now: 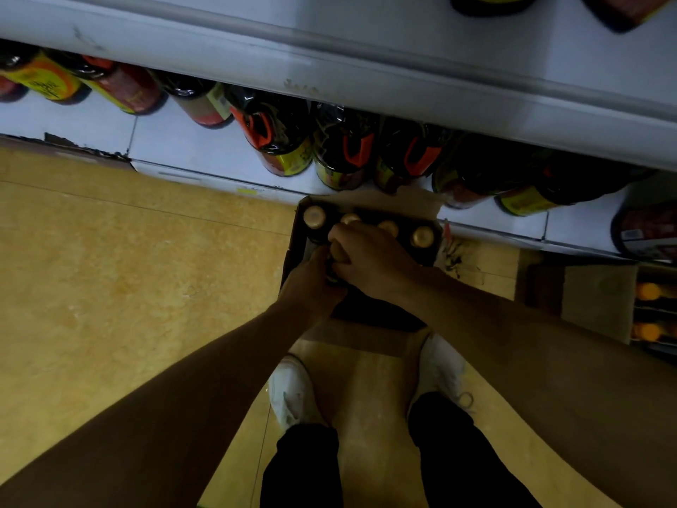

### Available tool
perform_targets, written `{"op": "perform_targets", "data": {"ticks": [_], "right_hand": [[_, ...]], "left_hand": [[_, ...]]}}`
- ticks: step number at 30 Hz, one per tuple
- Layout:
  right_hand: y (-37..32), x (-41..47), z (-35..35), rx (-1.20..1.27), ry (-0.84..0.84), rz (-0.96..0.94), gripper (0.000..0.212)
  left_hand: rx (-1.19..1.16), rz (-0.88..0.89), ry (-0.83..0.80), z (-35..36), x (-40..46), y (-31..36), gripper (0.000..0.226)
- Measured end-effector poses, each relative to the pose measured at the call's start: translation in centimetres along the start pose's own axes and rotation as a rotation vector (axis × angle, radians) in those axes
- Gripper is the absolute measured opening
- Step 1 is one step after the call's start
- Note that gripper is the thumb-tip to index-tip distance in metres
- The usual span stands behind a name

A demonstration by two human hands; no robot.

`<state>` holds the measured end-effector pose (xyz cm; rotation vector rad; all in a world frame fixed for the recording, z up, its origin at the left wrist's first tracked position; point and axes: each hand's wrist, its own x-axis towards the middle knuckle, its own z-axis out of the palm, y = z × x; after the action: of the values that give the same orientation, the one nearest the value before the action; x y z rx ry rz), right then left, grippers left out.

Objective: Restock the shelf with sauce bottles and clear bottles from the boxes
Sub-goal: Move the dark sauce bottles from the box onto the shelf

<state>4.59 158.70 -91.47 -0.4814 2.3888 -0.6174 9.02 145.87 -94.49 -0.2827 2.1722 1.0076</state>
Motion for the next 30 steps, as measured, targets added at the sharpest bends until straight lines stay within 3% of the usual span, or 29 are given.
{"op": "perform_targets", "data": {"ticks": [6,10,16,30], "right_hand": [[-1.9,-2.2,-2.9,0.053,0.143,-0.047,0.040],[-3.4,-3.4,-5.5,0.075,0.156,-0.069,0.033],[-7.3,-6.3,-11.3,0.091,0.203,-0.092,0.032],[-18.1,-13.5,-27.1,0.075,0.386,-0.188,0.040]], "left_hand": [[-0.015,0.107,0.025,-1.8,-1.6,1.6,0.071],[-0.066,0.181,0.035,-3.3,-3.2,3.5,0.069],[-0.110,0.286,0.011,-7.2,-6.7,7.5,0.035],[-0.005,0.525,0.075,-20.2,-18.2,19.8,0.028]]}}
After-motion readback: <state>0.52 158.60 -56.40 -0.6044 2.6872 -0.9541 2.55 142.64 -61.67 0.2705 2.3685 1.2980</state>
